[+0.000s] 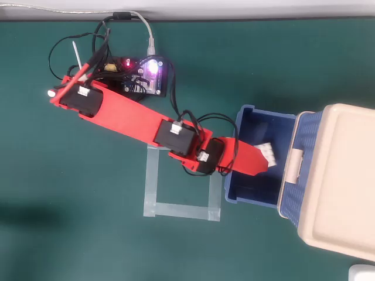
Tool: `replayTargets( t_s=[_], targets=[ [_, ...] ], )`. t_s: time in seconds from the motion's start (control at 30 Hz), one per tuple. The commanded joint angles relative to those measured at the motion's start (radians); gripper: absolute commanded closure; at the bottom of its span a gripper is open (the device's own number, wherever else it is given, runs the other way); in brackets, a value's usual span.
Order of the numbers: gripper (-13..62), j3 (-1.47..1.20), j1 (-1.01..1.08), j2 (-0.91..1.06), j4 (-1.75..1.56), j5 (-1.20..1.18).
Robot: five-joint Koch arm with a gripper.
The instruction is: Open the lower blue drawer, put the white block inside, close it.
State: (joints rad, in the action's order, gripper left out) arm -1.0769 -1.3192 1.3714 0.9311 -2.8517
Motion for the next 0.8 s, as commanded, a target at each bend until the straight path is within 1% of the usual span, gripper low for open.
replayTargets(
  t_s=[0.0,0.1,0.17,0.27,0.3,0.43,0.53,0.7,0.77],
  targets=[
    [15.7,0.052,-0.015,0.16,0.012,-0.044],
    [15.7,0.005,-0.009,0.35,0.118,-0.038],
    [15.8,-0.091,-0.006,0.466,0.354,0.054],
    [15.9,-0.207,0.006,0.499,0.575,0.245],
    [15.9,-0.236,0.015,0.491,0.588,0.275],
    [15.9,-0.282,0.032,0.351,0.515,0.281],
    [16.0,-0.264,0.025,0.187,0.354,0.245],
    [15.9,-0.15,0.015,-0.018,0.097,0.192],
    [15.9,-0.048,-0.017,-0.112,0.021,0.184]
  ],
)
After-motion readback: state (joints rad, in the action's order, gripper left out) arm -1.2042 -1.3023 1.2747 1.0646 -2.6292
